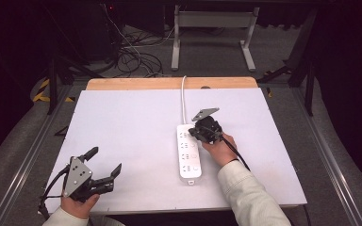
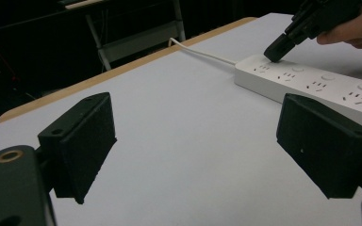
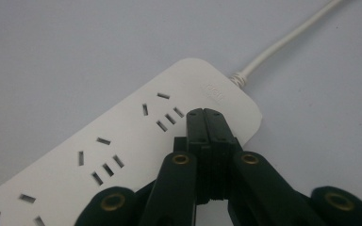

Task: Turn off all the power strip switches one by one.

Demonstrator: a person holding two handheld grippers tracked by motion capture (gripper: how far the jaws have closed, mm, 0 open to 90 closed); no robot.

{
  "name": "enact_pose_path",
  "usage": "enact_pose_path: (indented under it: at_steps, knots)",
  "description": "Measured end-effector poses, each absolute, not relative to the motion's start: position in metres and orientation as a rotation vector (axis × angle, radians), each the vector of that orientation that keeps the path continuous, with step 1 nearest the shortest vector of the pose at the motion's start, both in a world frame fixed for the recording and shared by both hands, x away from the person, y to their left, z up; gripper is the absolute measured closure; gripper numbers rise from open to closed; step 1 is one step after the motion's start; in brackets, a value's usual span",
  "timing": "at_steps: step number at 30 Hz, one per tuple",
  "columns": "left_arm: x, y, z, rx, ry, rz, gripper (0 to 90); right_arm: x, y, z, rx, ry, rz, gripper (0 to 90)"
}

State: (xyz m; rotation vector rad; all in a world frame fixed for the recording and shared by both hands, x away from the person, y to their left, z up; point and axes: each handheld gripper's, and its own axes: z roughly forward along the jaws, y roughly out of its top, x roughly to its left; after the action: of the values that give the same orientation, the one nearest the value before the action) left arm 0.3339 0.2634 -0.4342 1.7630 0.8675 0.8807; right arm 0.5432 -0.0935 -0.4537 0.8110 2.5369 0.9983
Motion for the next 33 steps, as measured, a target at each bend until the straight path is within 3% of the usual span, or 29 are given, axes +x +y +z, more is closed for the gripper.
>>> enact_pose_path:
  at_steps: [26, 33]
  knots:
    - [0.333, 0.264, -0.433, 1.762, 0.865, 0.879, 12.9, 0.54, -0.089, -0.455, 0.825, 2.503, 0.955, 90.0]
    - [0.335, 0.264, -0.434, 1.76, 0.873, 0.872, 12.9, 0.532, -0.092, -0.434, 0.789, 2.451, 1.097, 90.0]
